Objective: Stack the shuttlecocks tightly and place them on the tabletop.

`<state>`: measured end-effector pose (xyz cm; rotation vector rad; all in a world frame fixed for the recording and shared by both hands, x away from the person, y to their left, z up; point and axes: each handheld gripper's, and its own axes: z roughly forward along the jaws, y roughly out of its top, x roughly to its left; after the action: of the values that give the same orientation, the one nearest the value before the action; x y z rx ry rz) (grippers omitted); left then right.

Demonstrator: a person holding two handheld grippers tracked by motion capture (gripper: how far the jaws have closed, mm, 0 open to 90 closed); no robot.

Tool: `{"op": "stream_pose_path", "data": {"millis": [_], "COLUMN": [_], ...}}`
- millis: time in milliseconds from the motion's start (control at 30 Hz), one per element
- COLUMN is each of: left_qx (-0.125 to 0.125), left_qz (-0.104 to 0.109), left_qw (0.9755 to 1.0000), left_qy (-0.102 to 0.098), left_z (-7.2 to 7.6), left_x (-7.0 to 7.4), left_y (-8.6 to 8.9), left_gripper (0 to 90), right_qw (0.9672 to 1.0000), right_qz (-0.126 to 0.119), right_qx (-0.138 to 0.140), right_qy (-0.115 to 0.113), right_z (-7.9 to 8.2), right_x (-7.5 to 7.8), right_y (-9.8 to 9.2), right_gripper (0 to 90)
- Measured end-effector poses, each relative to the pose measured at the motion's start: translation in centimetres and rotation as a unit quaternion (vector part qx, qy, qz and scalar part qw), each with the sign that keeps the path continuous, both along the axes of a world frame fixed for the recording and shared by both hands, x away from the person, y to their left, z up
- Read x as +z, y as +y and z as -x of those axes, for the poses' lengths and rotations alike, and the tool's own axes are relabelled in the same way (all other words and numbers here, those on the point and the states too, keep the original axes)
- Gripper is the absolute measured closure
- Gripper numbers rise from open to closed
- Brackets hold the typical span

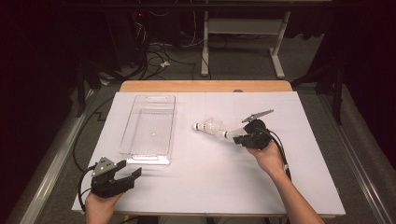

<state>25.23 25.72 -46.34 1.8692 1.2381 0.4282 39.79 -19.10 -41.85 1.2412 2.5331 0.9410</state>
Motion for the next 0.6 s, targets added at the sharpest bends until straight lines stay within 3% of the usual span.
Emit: {"op": "stream_pose_path", "data": {"millis": [600], "left_qx": [0.000], "left_qz": [0.002], "left_qw": [1.0000], "left_qy": [0.000], "left_z": [0.0], "left_x": [0.0], "left_y": [0.0], "left_gripper": [31.7], "right_qw": [1.0000], "right_qz": [0.004], "right_qx": [-0.005], "right_qy": [0.000], "right_z": [-1.2], "right_x": [0.1], "right_y": [0.5], "right_gripper": [90.0]}}
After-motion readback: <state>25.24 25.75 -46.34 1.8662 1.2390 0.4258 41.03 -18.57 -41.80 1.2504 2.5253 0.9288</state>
